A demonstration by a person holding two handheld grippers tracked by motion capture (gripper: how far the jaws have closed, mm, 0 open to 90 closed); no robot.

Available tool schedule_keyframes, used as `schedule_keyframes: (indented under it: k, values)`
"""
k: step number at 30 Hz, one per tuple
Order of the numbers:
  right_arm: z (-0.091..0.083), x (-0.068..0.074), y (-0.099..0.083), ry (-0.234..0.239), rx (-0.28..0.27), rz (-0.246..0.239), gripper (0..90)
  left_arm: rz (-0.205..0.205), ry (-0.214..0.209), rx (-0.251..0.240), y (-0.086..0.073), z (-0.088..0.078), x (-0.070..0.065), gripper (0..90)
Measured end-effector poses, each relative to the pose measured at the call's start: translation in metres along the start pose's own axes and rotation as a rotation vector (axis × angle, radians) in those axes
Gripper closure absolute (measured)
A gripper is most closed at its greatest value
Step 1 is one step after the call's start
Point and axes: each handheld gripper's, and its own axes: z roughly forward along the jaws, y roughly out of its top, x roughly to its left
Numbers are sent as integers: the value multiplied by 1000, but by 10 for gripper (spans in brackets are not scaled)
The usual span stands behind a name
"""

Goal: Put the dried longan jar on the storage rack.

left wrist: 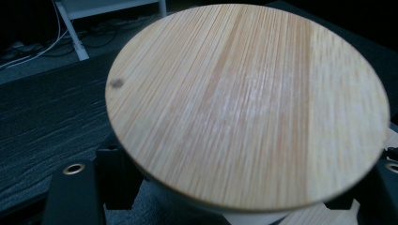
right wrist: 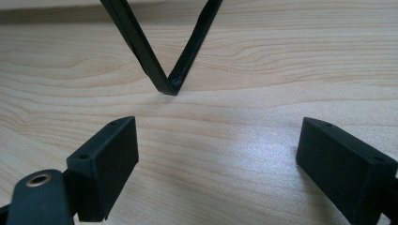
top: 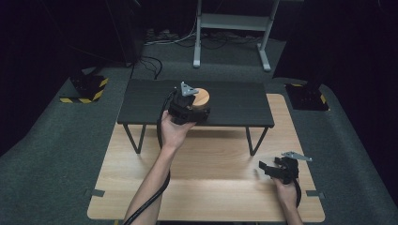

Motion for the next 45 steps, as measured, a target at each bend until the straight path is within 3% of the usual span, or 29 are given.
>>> schedule_keyframes:
  k: [2, 12, 18, 25, 31, 39, 41, 45]
  values:
    - [0, 0, 0, 0, 0, 0, 126, 15, 12, -9, -2, 3, -3, 254]
    - [0, 0, 0, 1, -2, 3, 127, 10, 2, -30, -7, 4, 1, 248]
    - [0, -1, -1, 5, -4, 8, 127, -40, -13, -62, -12, -5, 7, 80]
    - [0, -2, -1, 6, -4, 9, 126, -46, -1, -107, -28, -27, 6, 16]
    - [0, -1, -1, 5, -4, 8, 126, -21, 43, -120, -50, -49, 0, 6]
    - [0, -1, 0, 2, -3, 4, 126, -56, 0, -161, -99, -76, 2, 6]
    - [0, -1, 0, 2, -3, 5, 126, -60, -5, -164, -103, -77, 1, 6]
    - [0, -1, 0, 2, -3, 4, 126, -51, -32, -173, -129, -81, -3, 6]
